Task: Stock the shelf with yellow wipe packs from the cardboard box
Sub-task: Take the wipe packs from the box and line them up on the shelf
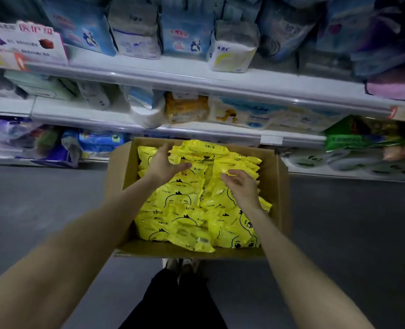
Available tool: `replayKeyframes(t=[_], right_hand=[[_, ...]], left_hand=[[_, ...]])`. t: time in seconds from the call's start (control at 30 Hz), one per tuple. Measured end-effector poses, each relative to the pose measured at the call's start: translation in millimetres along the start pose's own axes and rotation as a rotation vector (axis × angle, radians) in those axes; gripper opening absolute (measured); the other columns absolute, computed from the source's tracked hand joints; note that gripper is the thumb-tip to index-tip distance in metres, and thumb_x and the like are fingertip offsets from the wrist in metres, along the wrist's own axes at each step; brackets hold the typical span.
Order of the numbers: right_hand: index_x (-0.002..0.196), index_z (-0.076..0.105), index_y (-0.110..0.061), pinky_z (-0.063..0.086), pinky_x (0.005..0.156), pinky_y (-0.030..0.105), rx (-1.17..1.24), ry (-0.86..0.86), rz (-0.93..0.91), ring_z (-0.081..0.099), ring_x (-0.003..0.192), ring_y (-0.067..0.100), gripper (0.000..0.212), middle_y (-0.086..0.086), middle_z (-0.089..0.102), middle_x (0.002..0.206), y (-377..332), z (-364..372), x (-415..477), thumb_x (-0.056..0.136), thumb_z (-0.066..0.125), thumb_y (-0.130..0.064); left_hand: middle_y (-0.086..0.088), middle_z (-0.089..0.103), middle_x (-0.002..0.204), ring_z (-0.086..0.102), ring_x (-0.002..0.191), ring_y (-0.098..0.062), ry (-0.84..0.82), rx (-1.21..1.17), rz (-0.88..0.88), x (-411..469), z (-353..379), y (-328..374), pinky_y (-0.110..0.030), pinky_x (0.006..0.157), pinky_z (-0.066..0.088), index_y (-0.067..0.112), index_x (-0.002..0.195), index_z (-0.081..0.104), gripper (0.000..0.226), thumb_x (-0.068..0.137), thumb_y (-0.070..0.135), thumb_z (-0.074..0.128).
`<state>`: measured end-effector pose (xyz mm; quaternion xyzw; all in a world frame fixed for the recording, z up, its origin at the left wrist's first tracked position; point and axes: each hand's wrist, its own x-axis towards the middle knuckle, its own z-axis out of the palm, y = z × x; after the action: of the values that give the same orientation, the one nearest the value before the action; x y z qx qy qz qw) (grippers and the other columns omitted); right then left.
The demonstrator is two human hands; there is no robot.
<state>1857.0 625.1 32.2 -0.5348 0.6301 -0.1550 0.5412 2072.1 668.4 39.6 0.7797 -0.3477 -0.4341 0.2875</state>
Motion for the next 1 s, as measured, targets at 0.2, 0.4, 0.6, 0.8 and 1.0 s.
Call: replayKeyframes(t=[0.2, 0.4, 0.6, 0.8, 1.0], right_hand=[[0.114, 0.061, -0.009, 0.047, 0.072, 0.021, 0.055, 0.052, 0.082, 0.063, 0.092, 0.019, 0.033, 0.006, 0.066, 0.096, 11.9, 13.4, 15.2, 0.085, 0.069, -0.024], [0.116, 0.059, -0.010, 0.049, 0.081, 0.031, 0.068, 0.066, 0.144, 0.061, 0.094, 0.018, 0.036, 0.007, 0.065, 0.101, 17.2, 18.5, 24.7, 0.085, 0.069, -0.026], [0.119, 0.058, -0.011, 0.050, 0.087, 0.036, 0.048, 0.068, 0.169, 0.063, 0.100, 0.021, 0.041, 0.006, 0.066, 0.105, 18.9, 21.8, 34.7, 0.084, 0.069, -0.031], [0.128, 0.049, -0.014, 0.046, 0.078, 0.025, 0.045, 0.063, 0.154, 0.059, 0.100, 0.016, 0.055, 0.005, 0.062, 0.117, 10.3, 23.1, 42.0, 0.081, 0.072, -0.031], [0.145, 0.029, -0.018, 0.037, 0.096, 0.024, 0.091, -0.039, 0.158, 0.044, 0.129, 0.017, 0.084, 0.003, 0.044, 0.142, -6.3, 23.5, 46.6, 0.076, 0.077, -0.028]], left_hand=[[-0.002, 0.052, 0.134, 0.047, 0.123, -0.020, -0.012, 0.023, 0.009, 44.4, 17.9, -3.6, -0.022, 0.088, 0.036, 0.015, 0.132, 0.047, 0.069, 0.072, 0.026, 0.080], [-0.002, 0.059, 0.124, 0.052, 0.116, -0.024, 0.000, 0.176, 0.006, 74.8, 37.6, -11.7, -0.045, 0.100, 0.041, 0.023, 0.123, 0.056, 0.063, 0.067, 0.038, 0.081], [-0.008, 0.050, 0.130, 0.041, 0.124, -0.027, 0.021, 0.324, 0.061, 87.1, 46.5, -12.0, -0.039, 0.102, 0.031, 0.021, 0.122, 0.061, 0.050, 0.077, 0.037, 0.073], [-0.005, 0.064, 0.118, 0.056, 0.110, -0.020, -0.054, -0.012, 0.007, 74.6, 32.5, -7.7, -0.023, 0.085, 0.043, 0.011, 0.121, 0.063, 0.050, 0.076, 0.029, 0.075], [0.000, 0.064, 0.098, 0.055, 0.090, -0.010, -0.211, -0.097, -0.020, 55.5, 12.8, -9.9, -0.021, 0.076, 0.043, 0.006, 0.103, 0.069, 0.035, 0.077, 0.029, 0.075]])
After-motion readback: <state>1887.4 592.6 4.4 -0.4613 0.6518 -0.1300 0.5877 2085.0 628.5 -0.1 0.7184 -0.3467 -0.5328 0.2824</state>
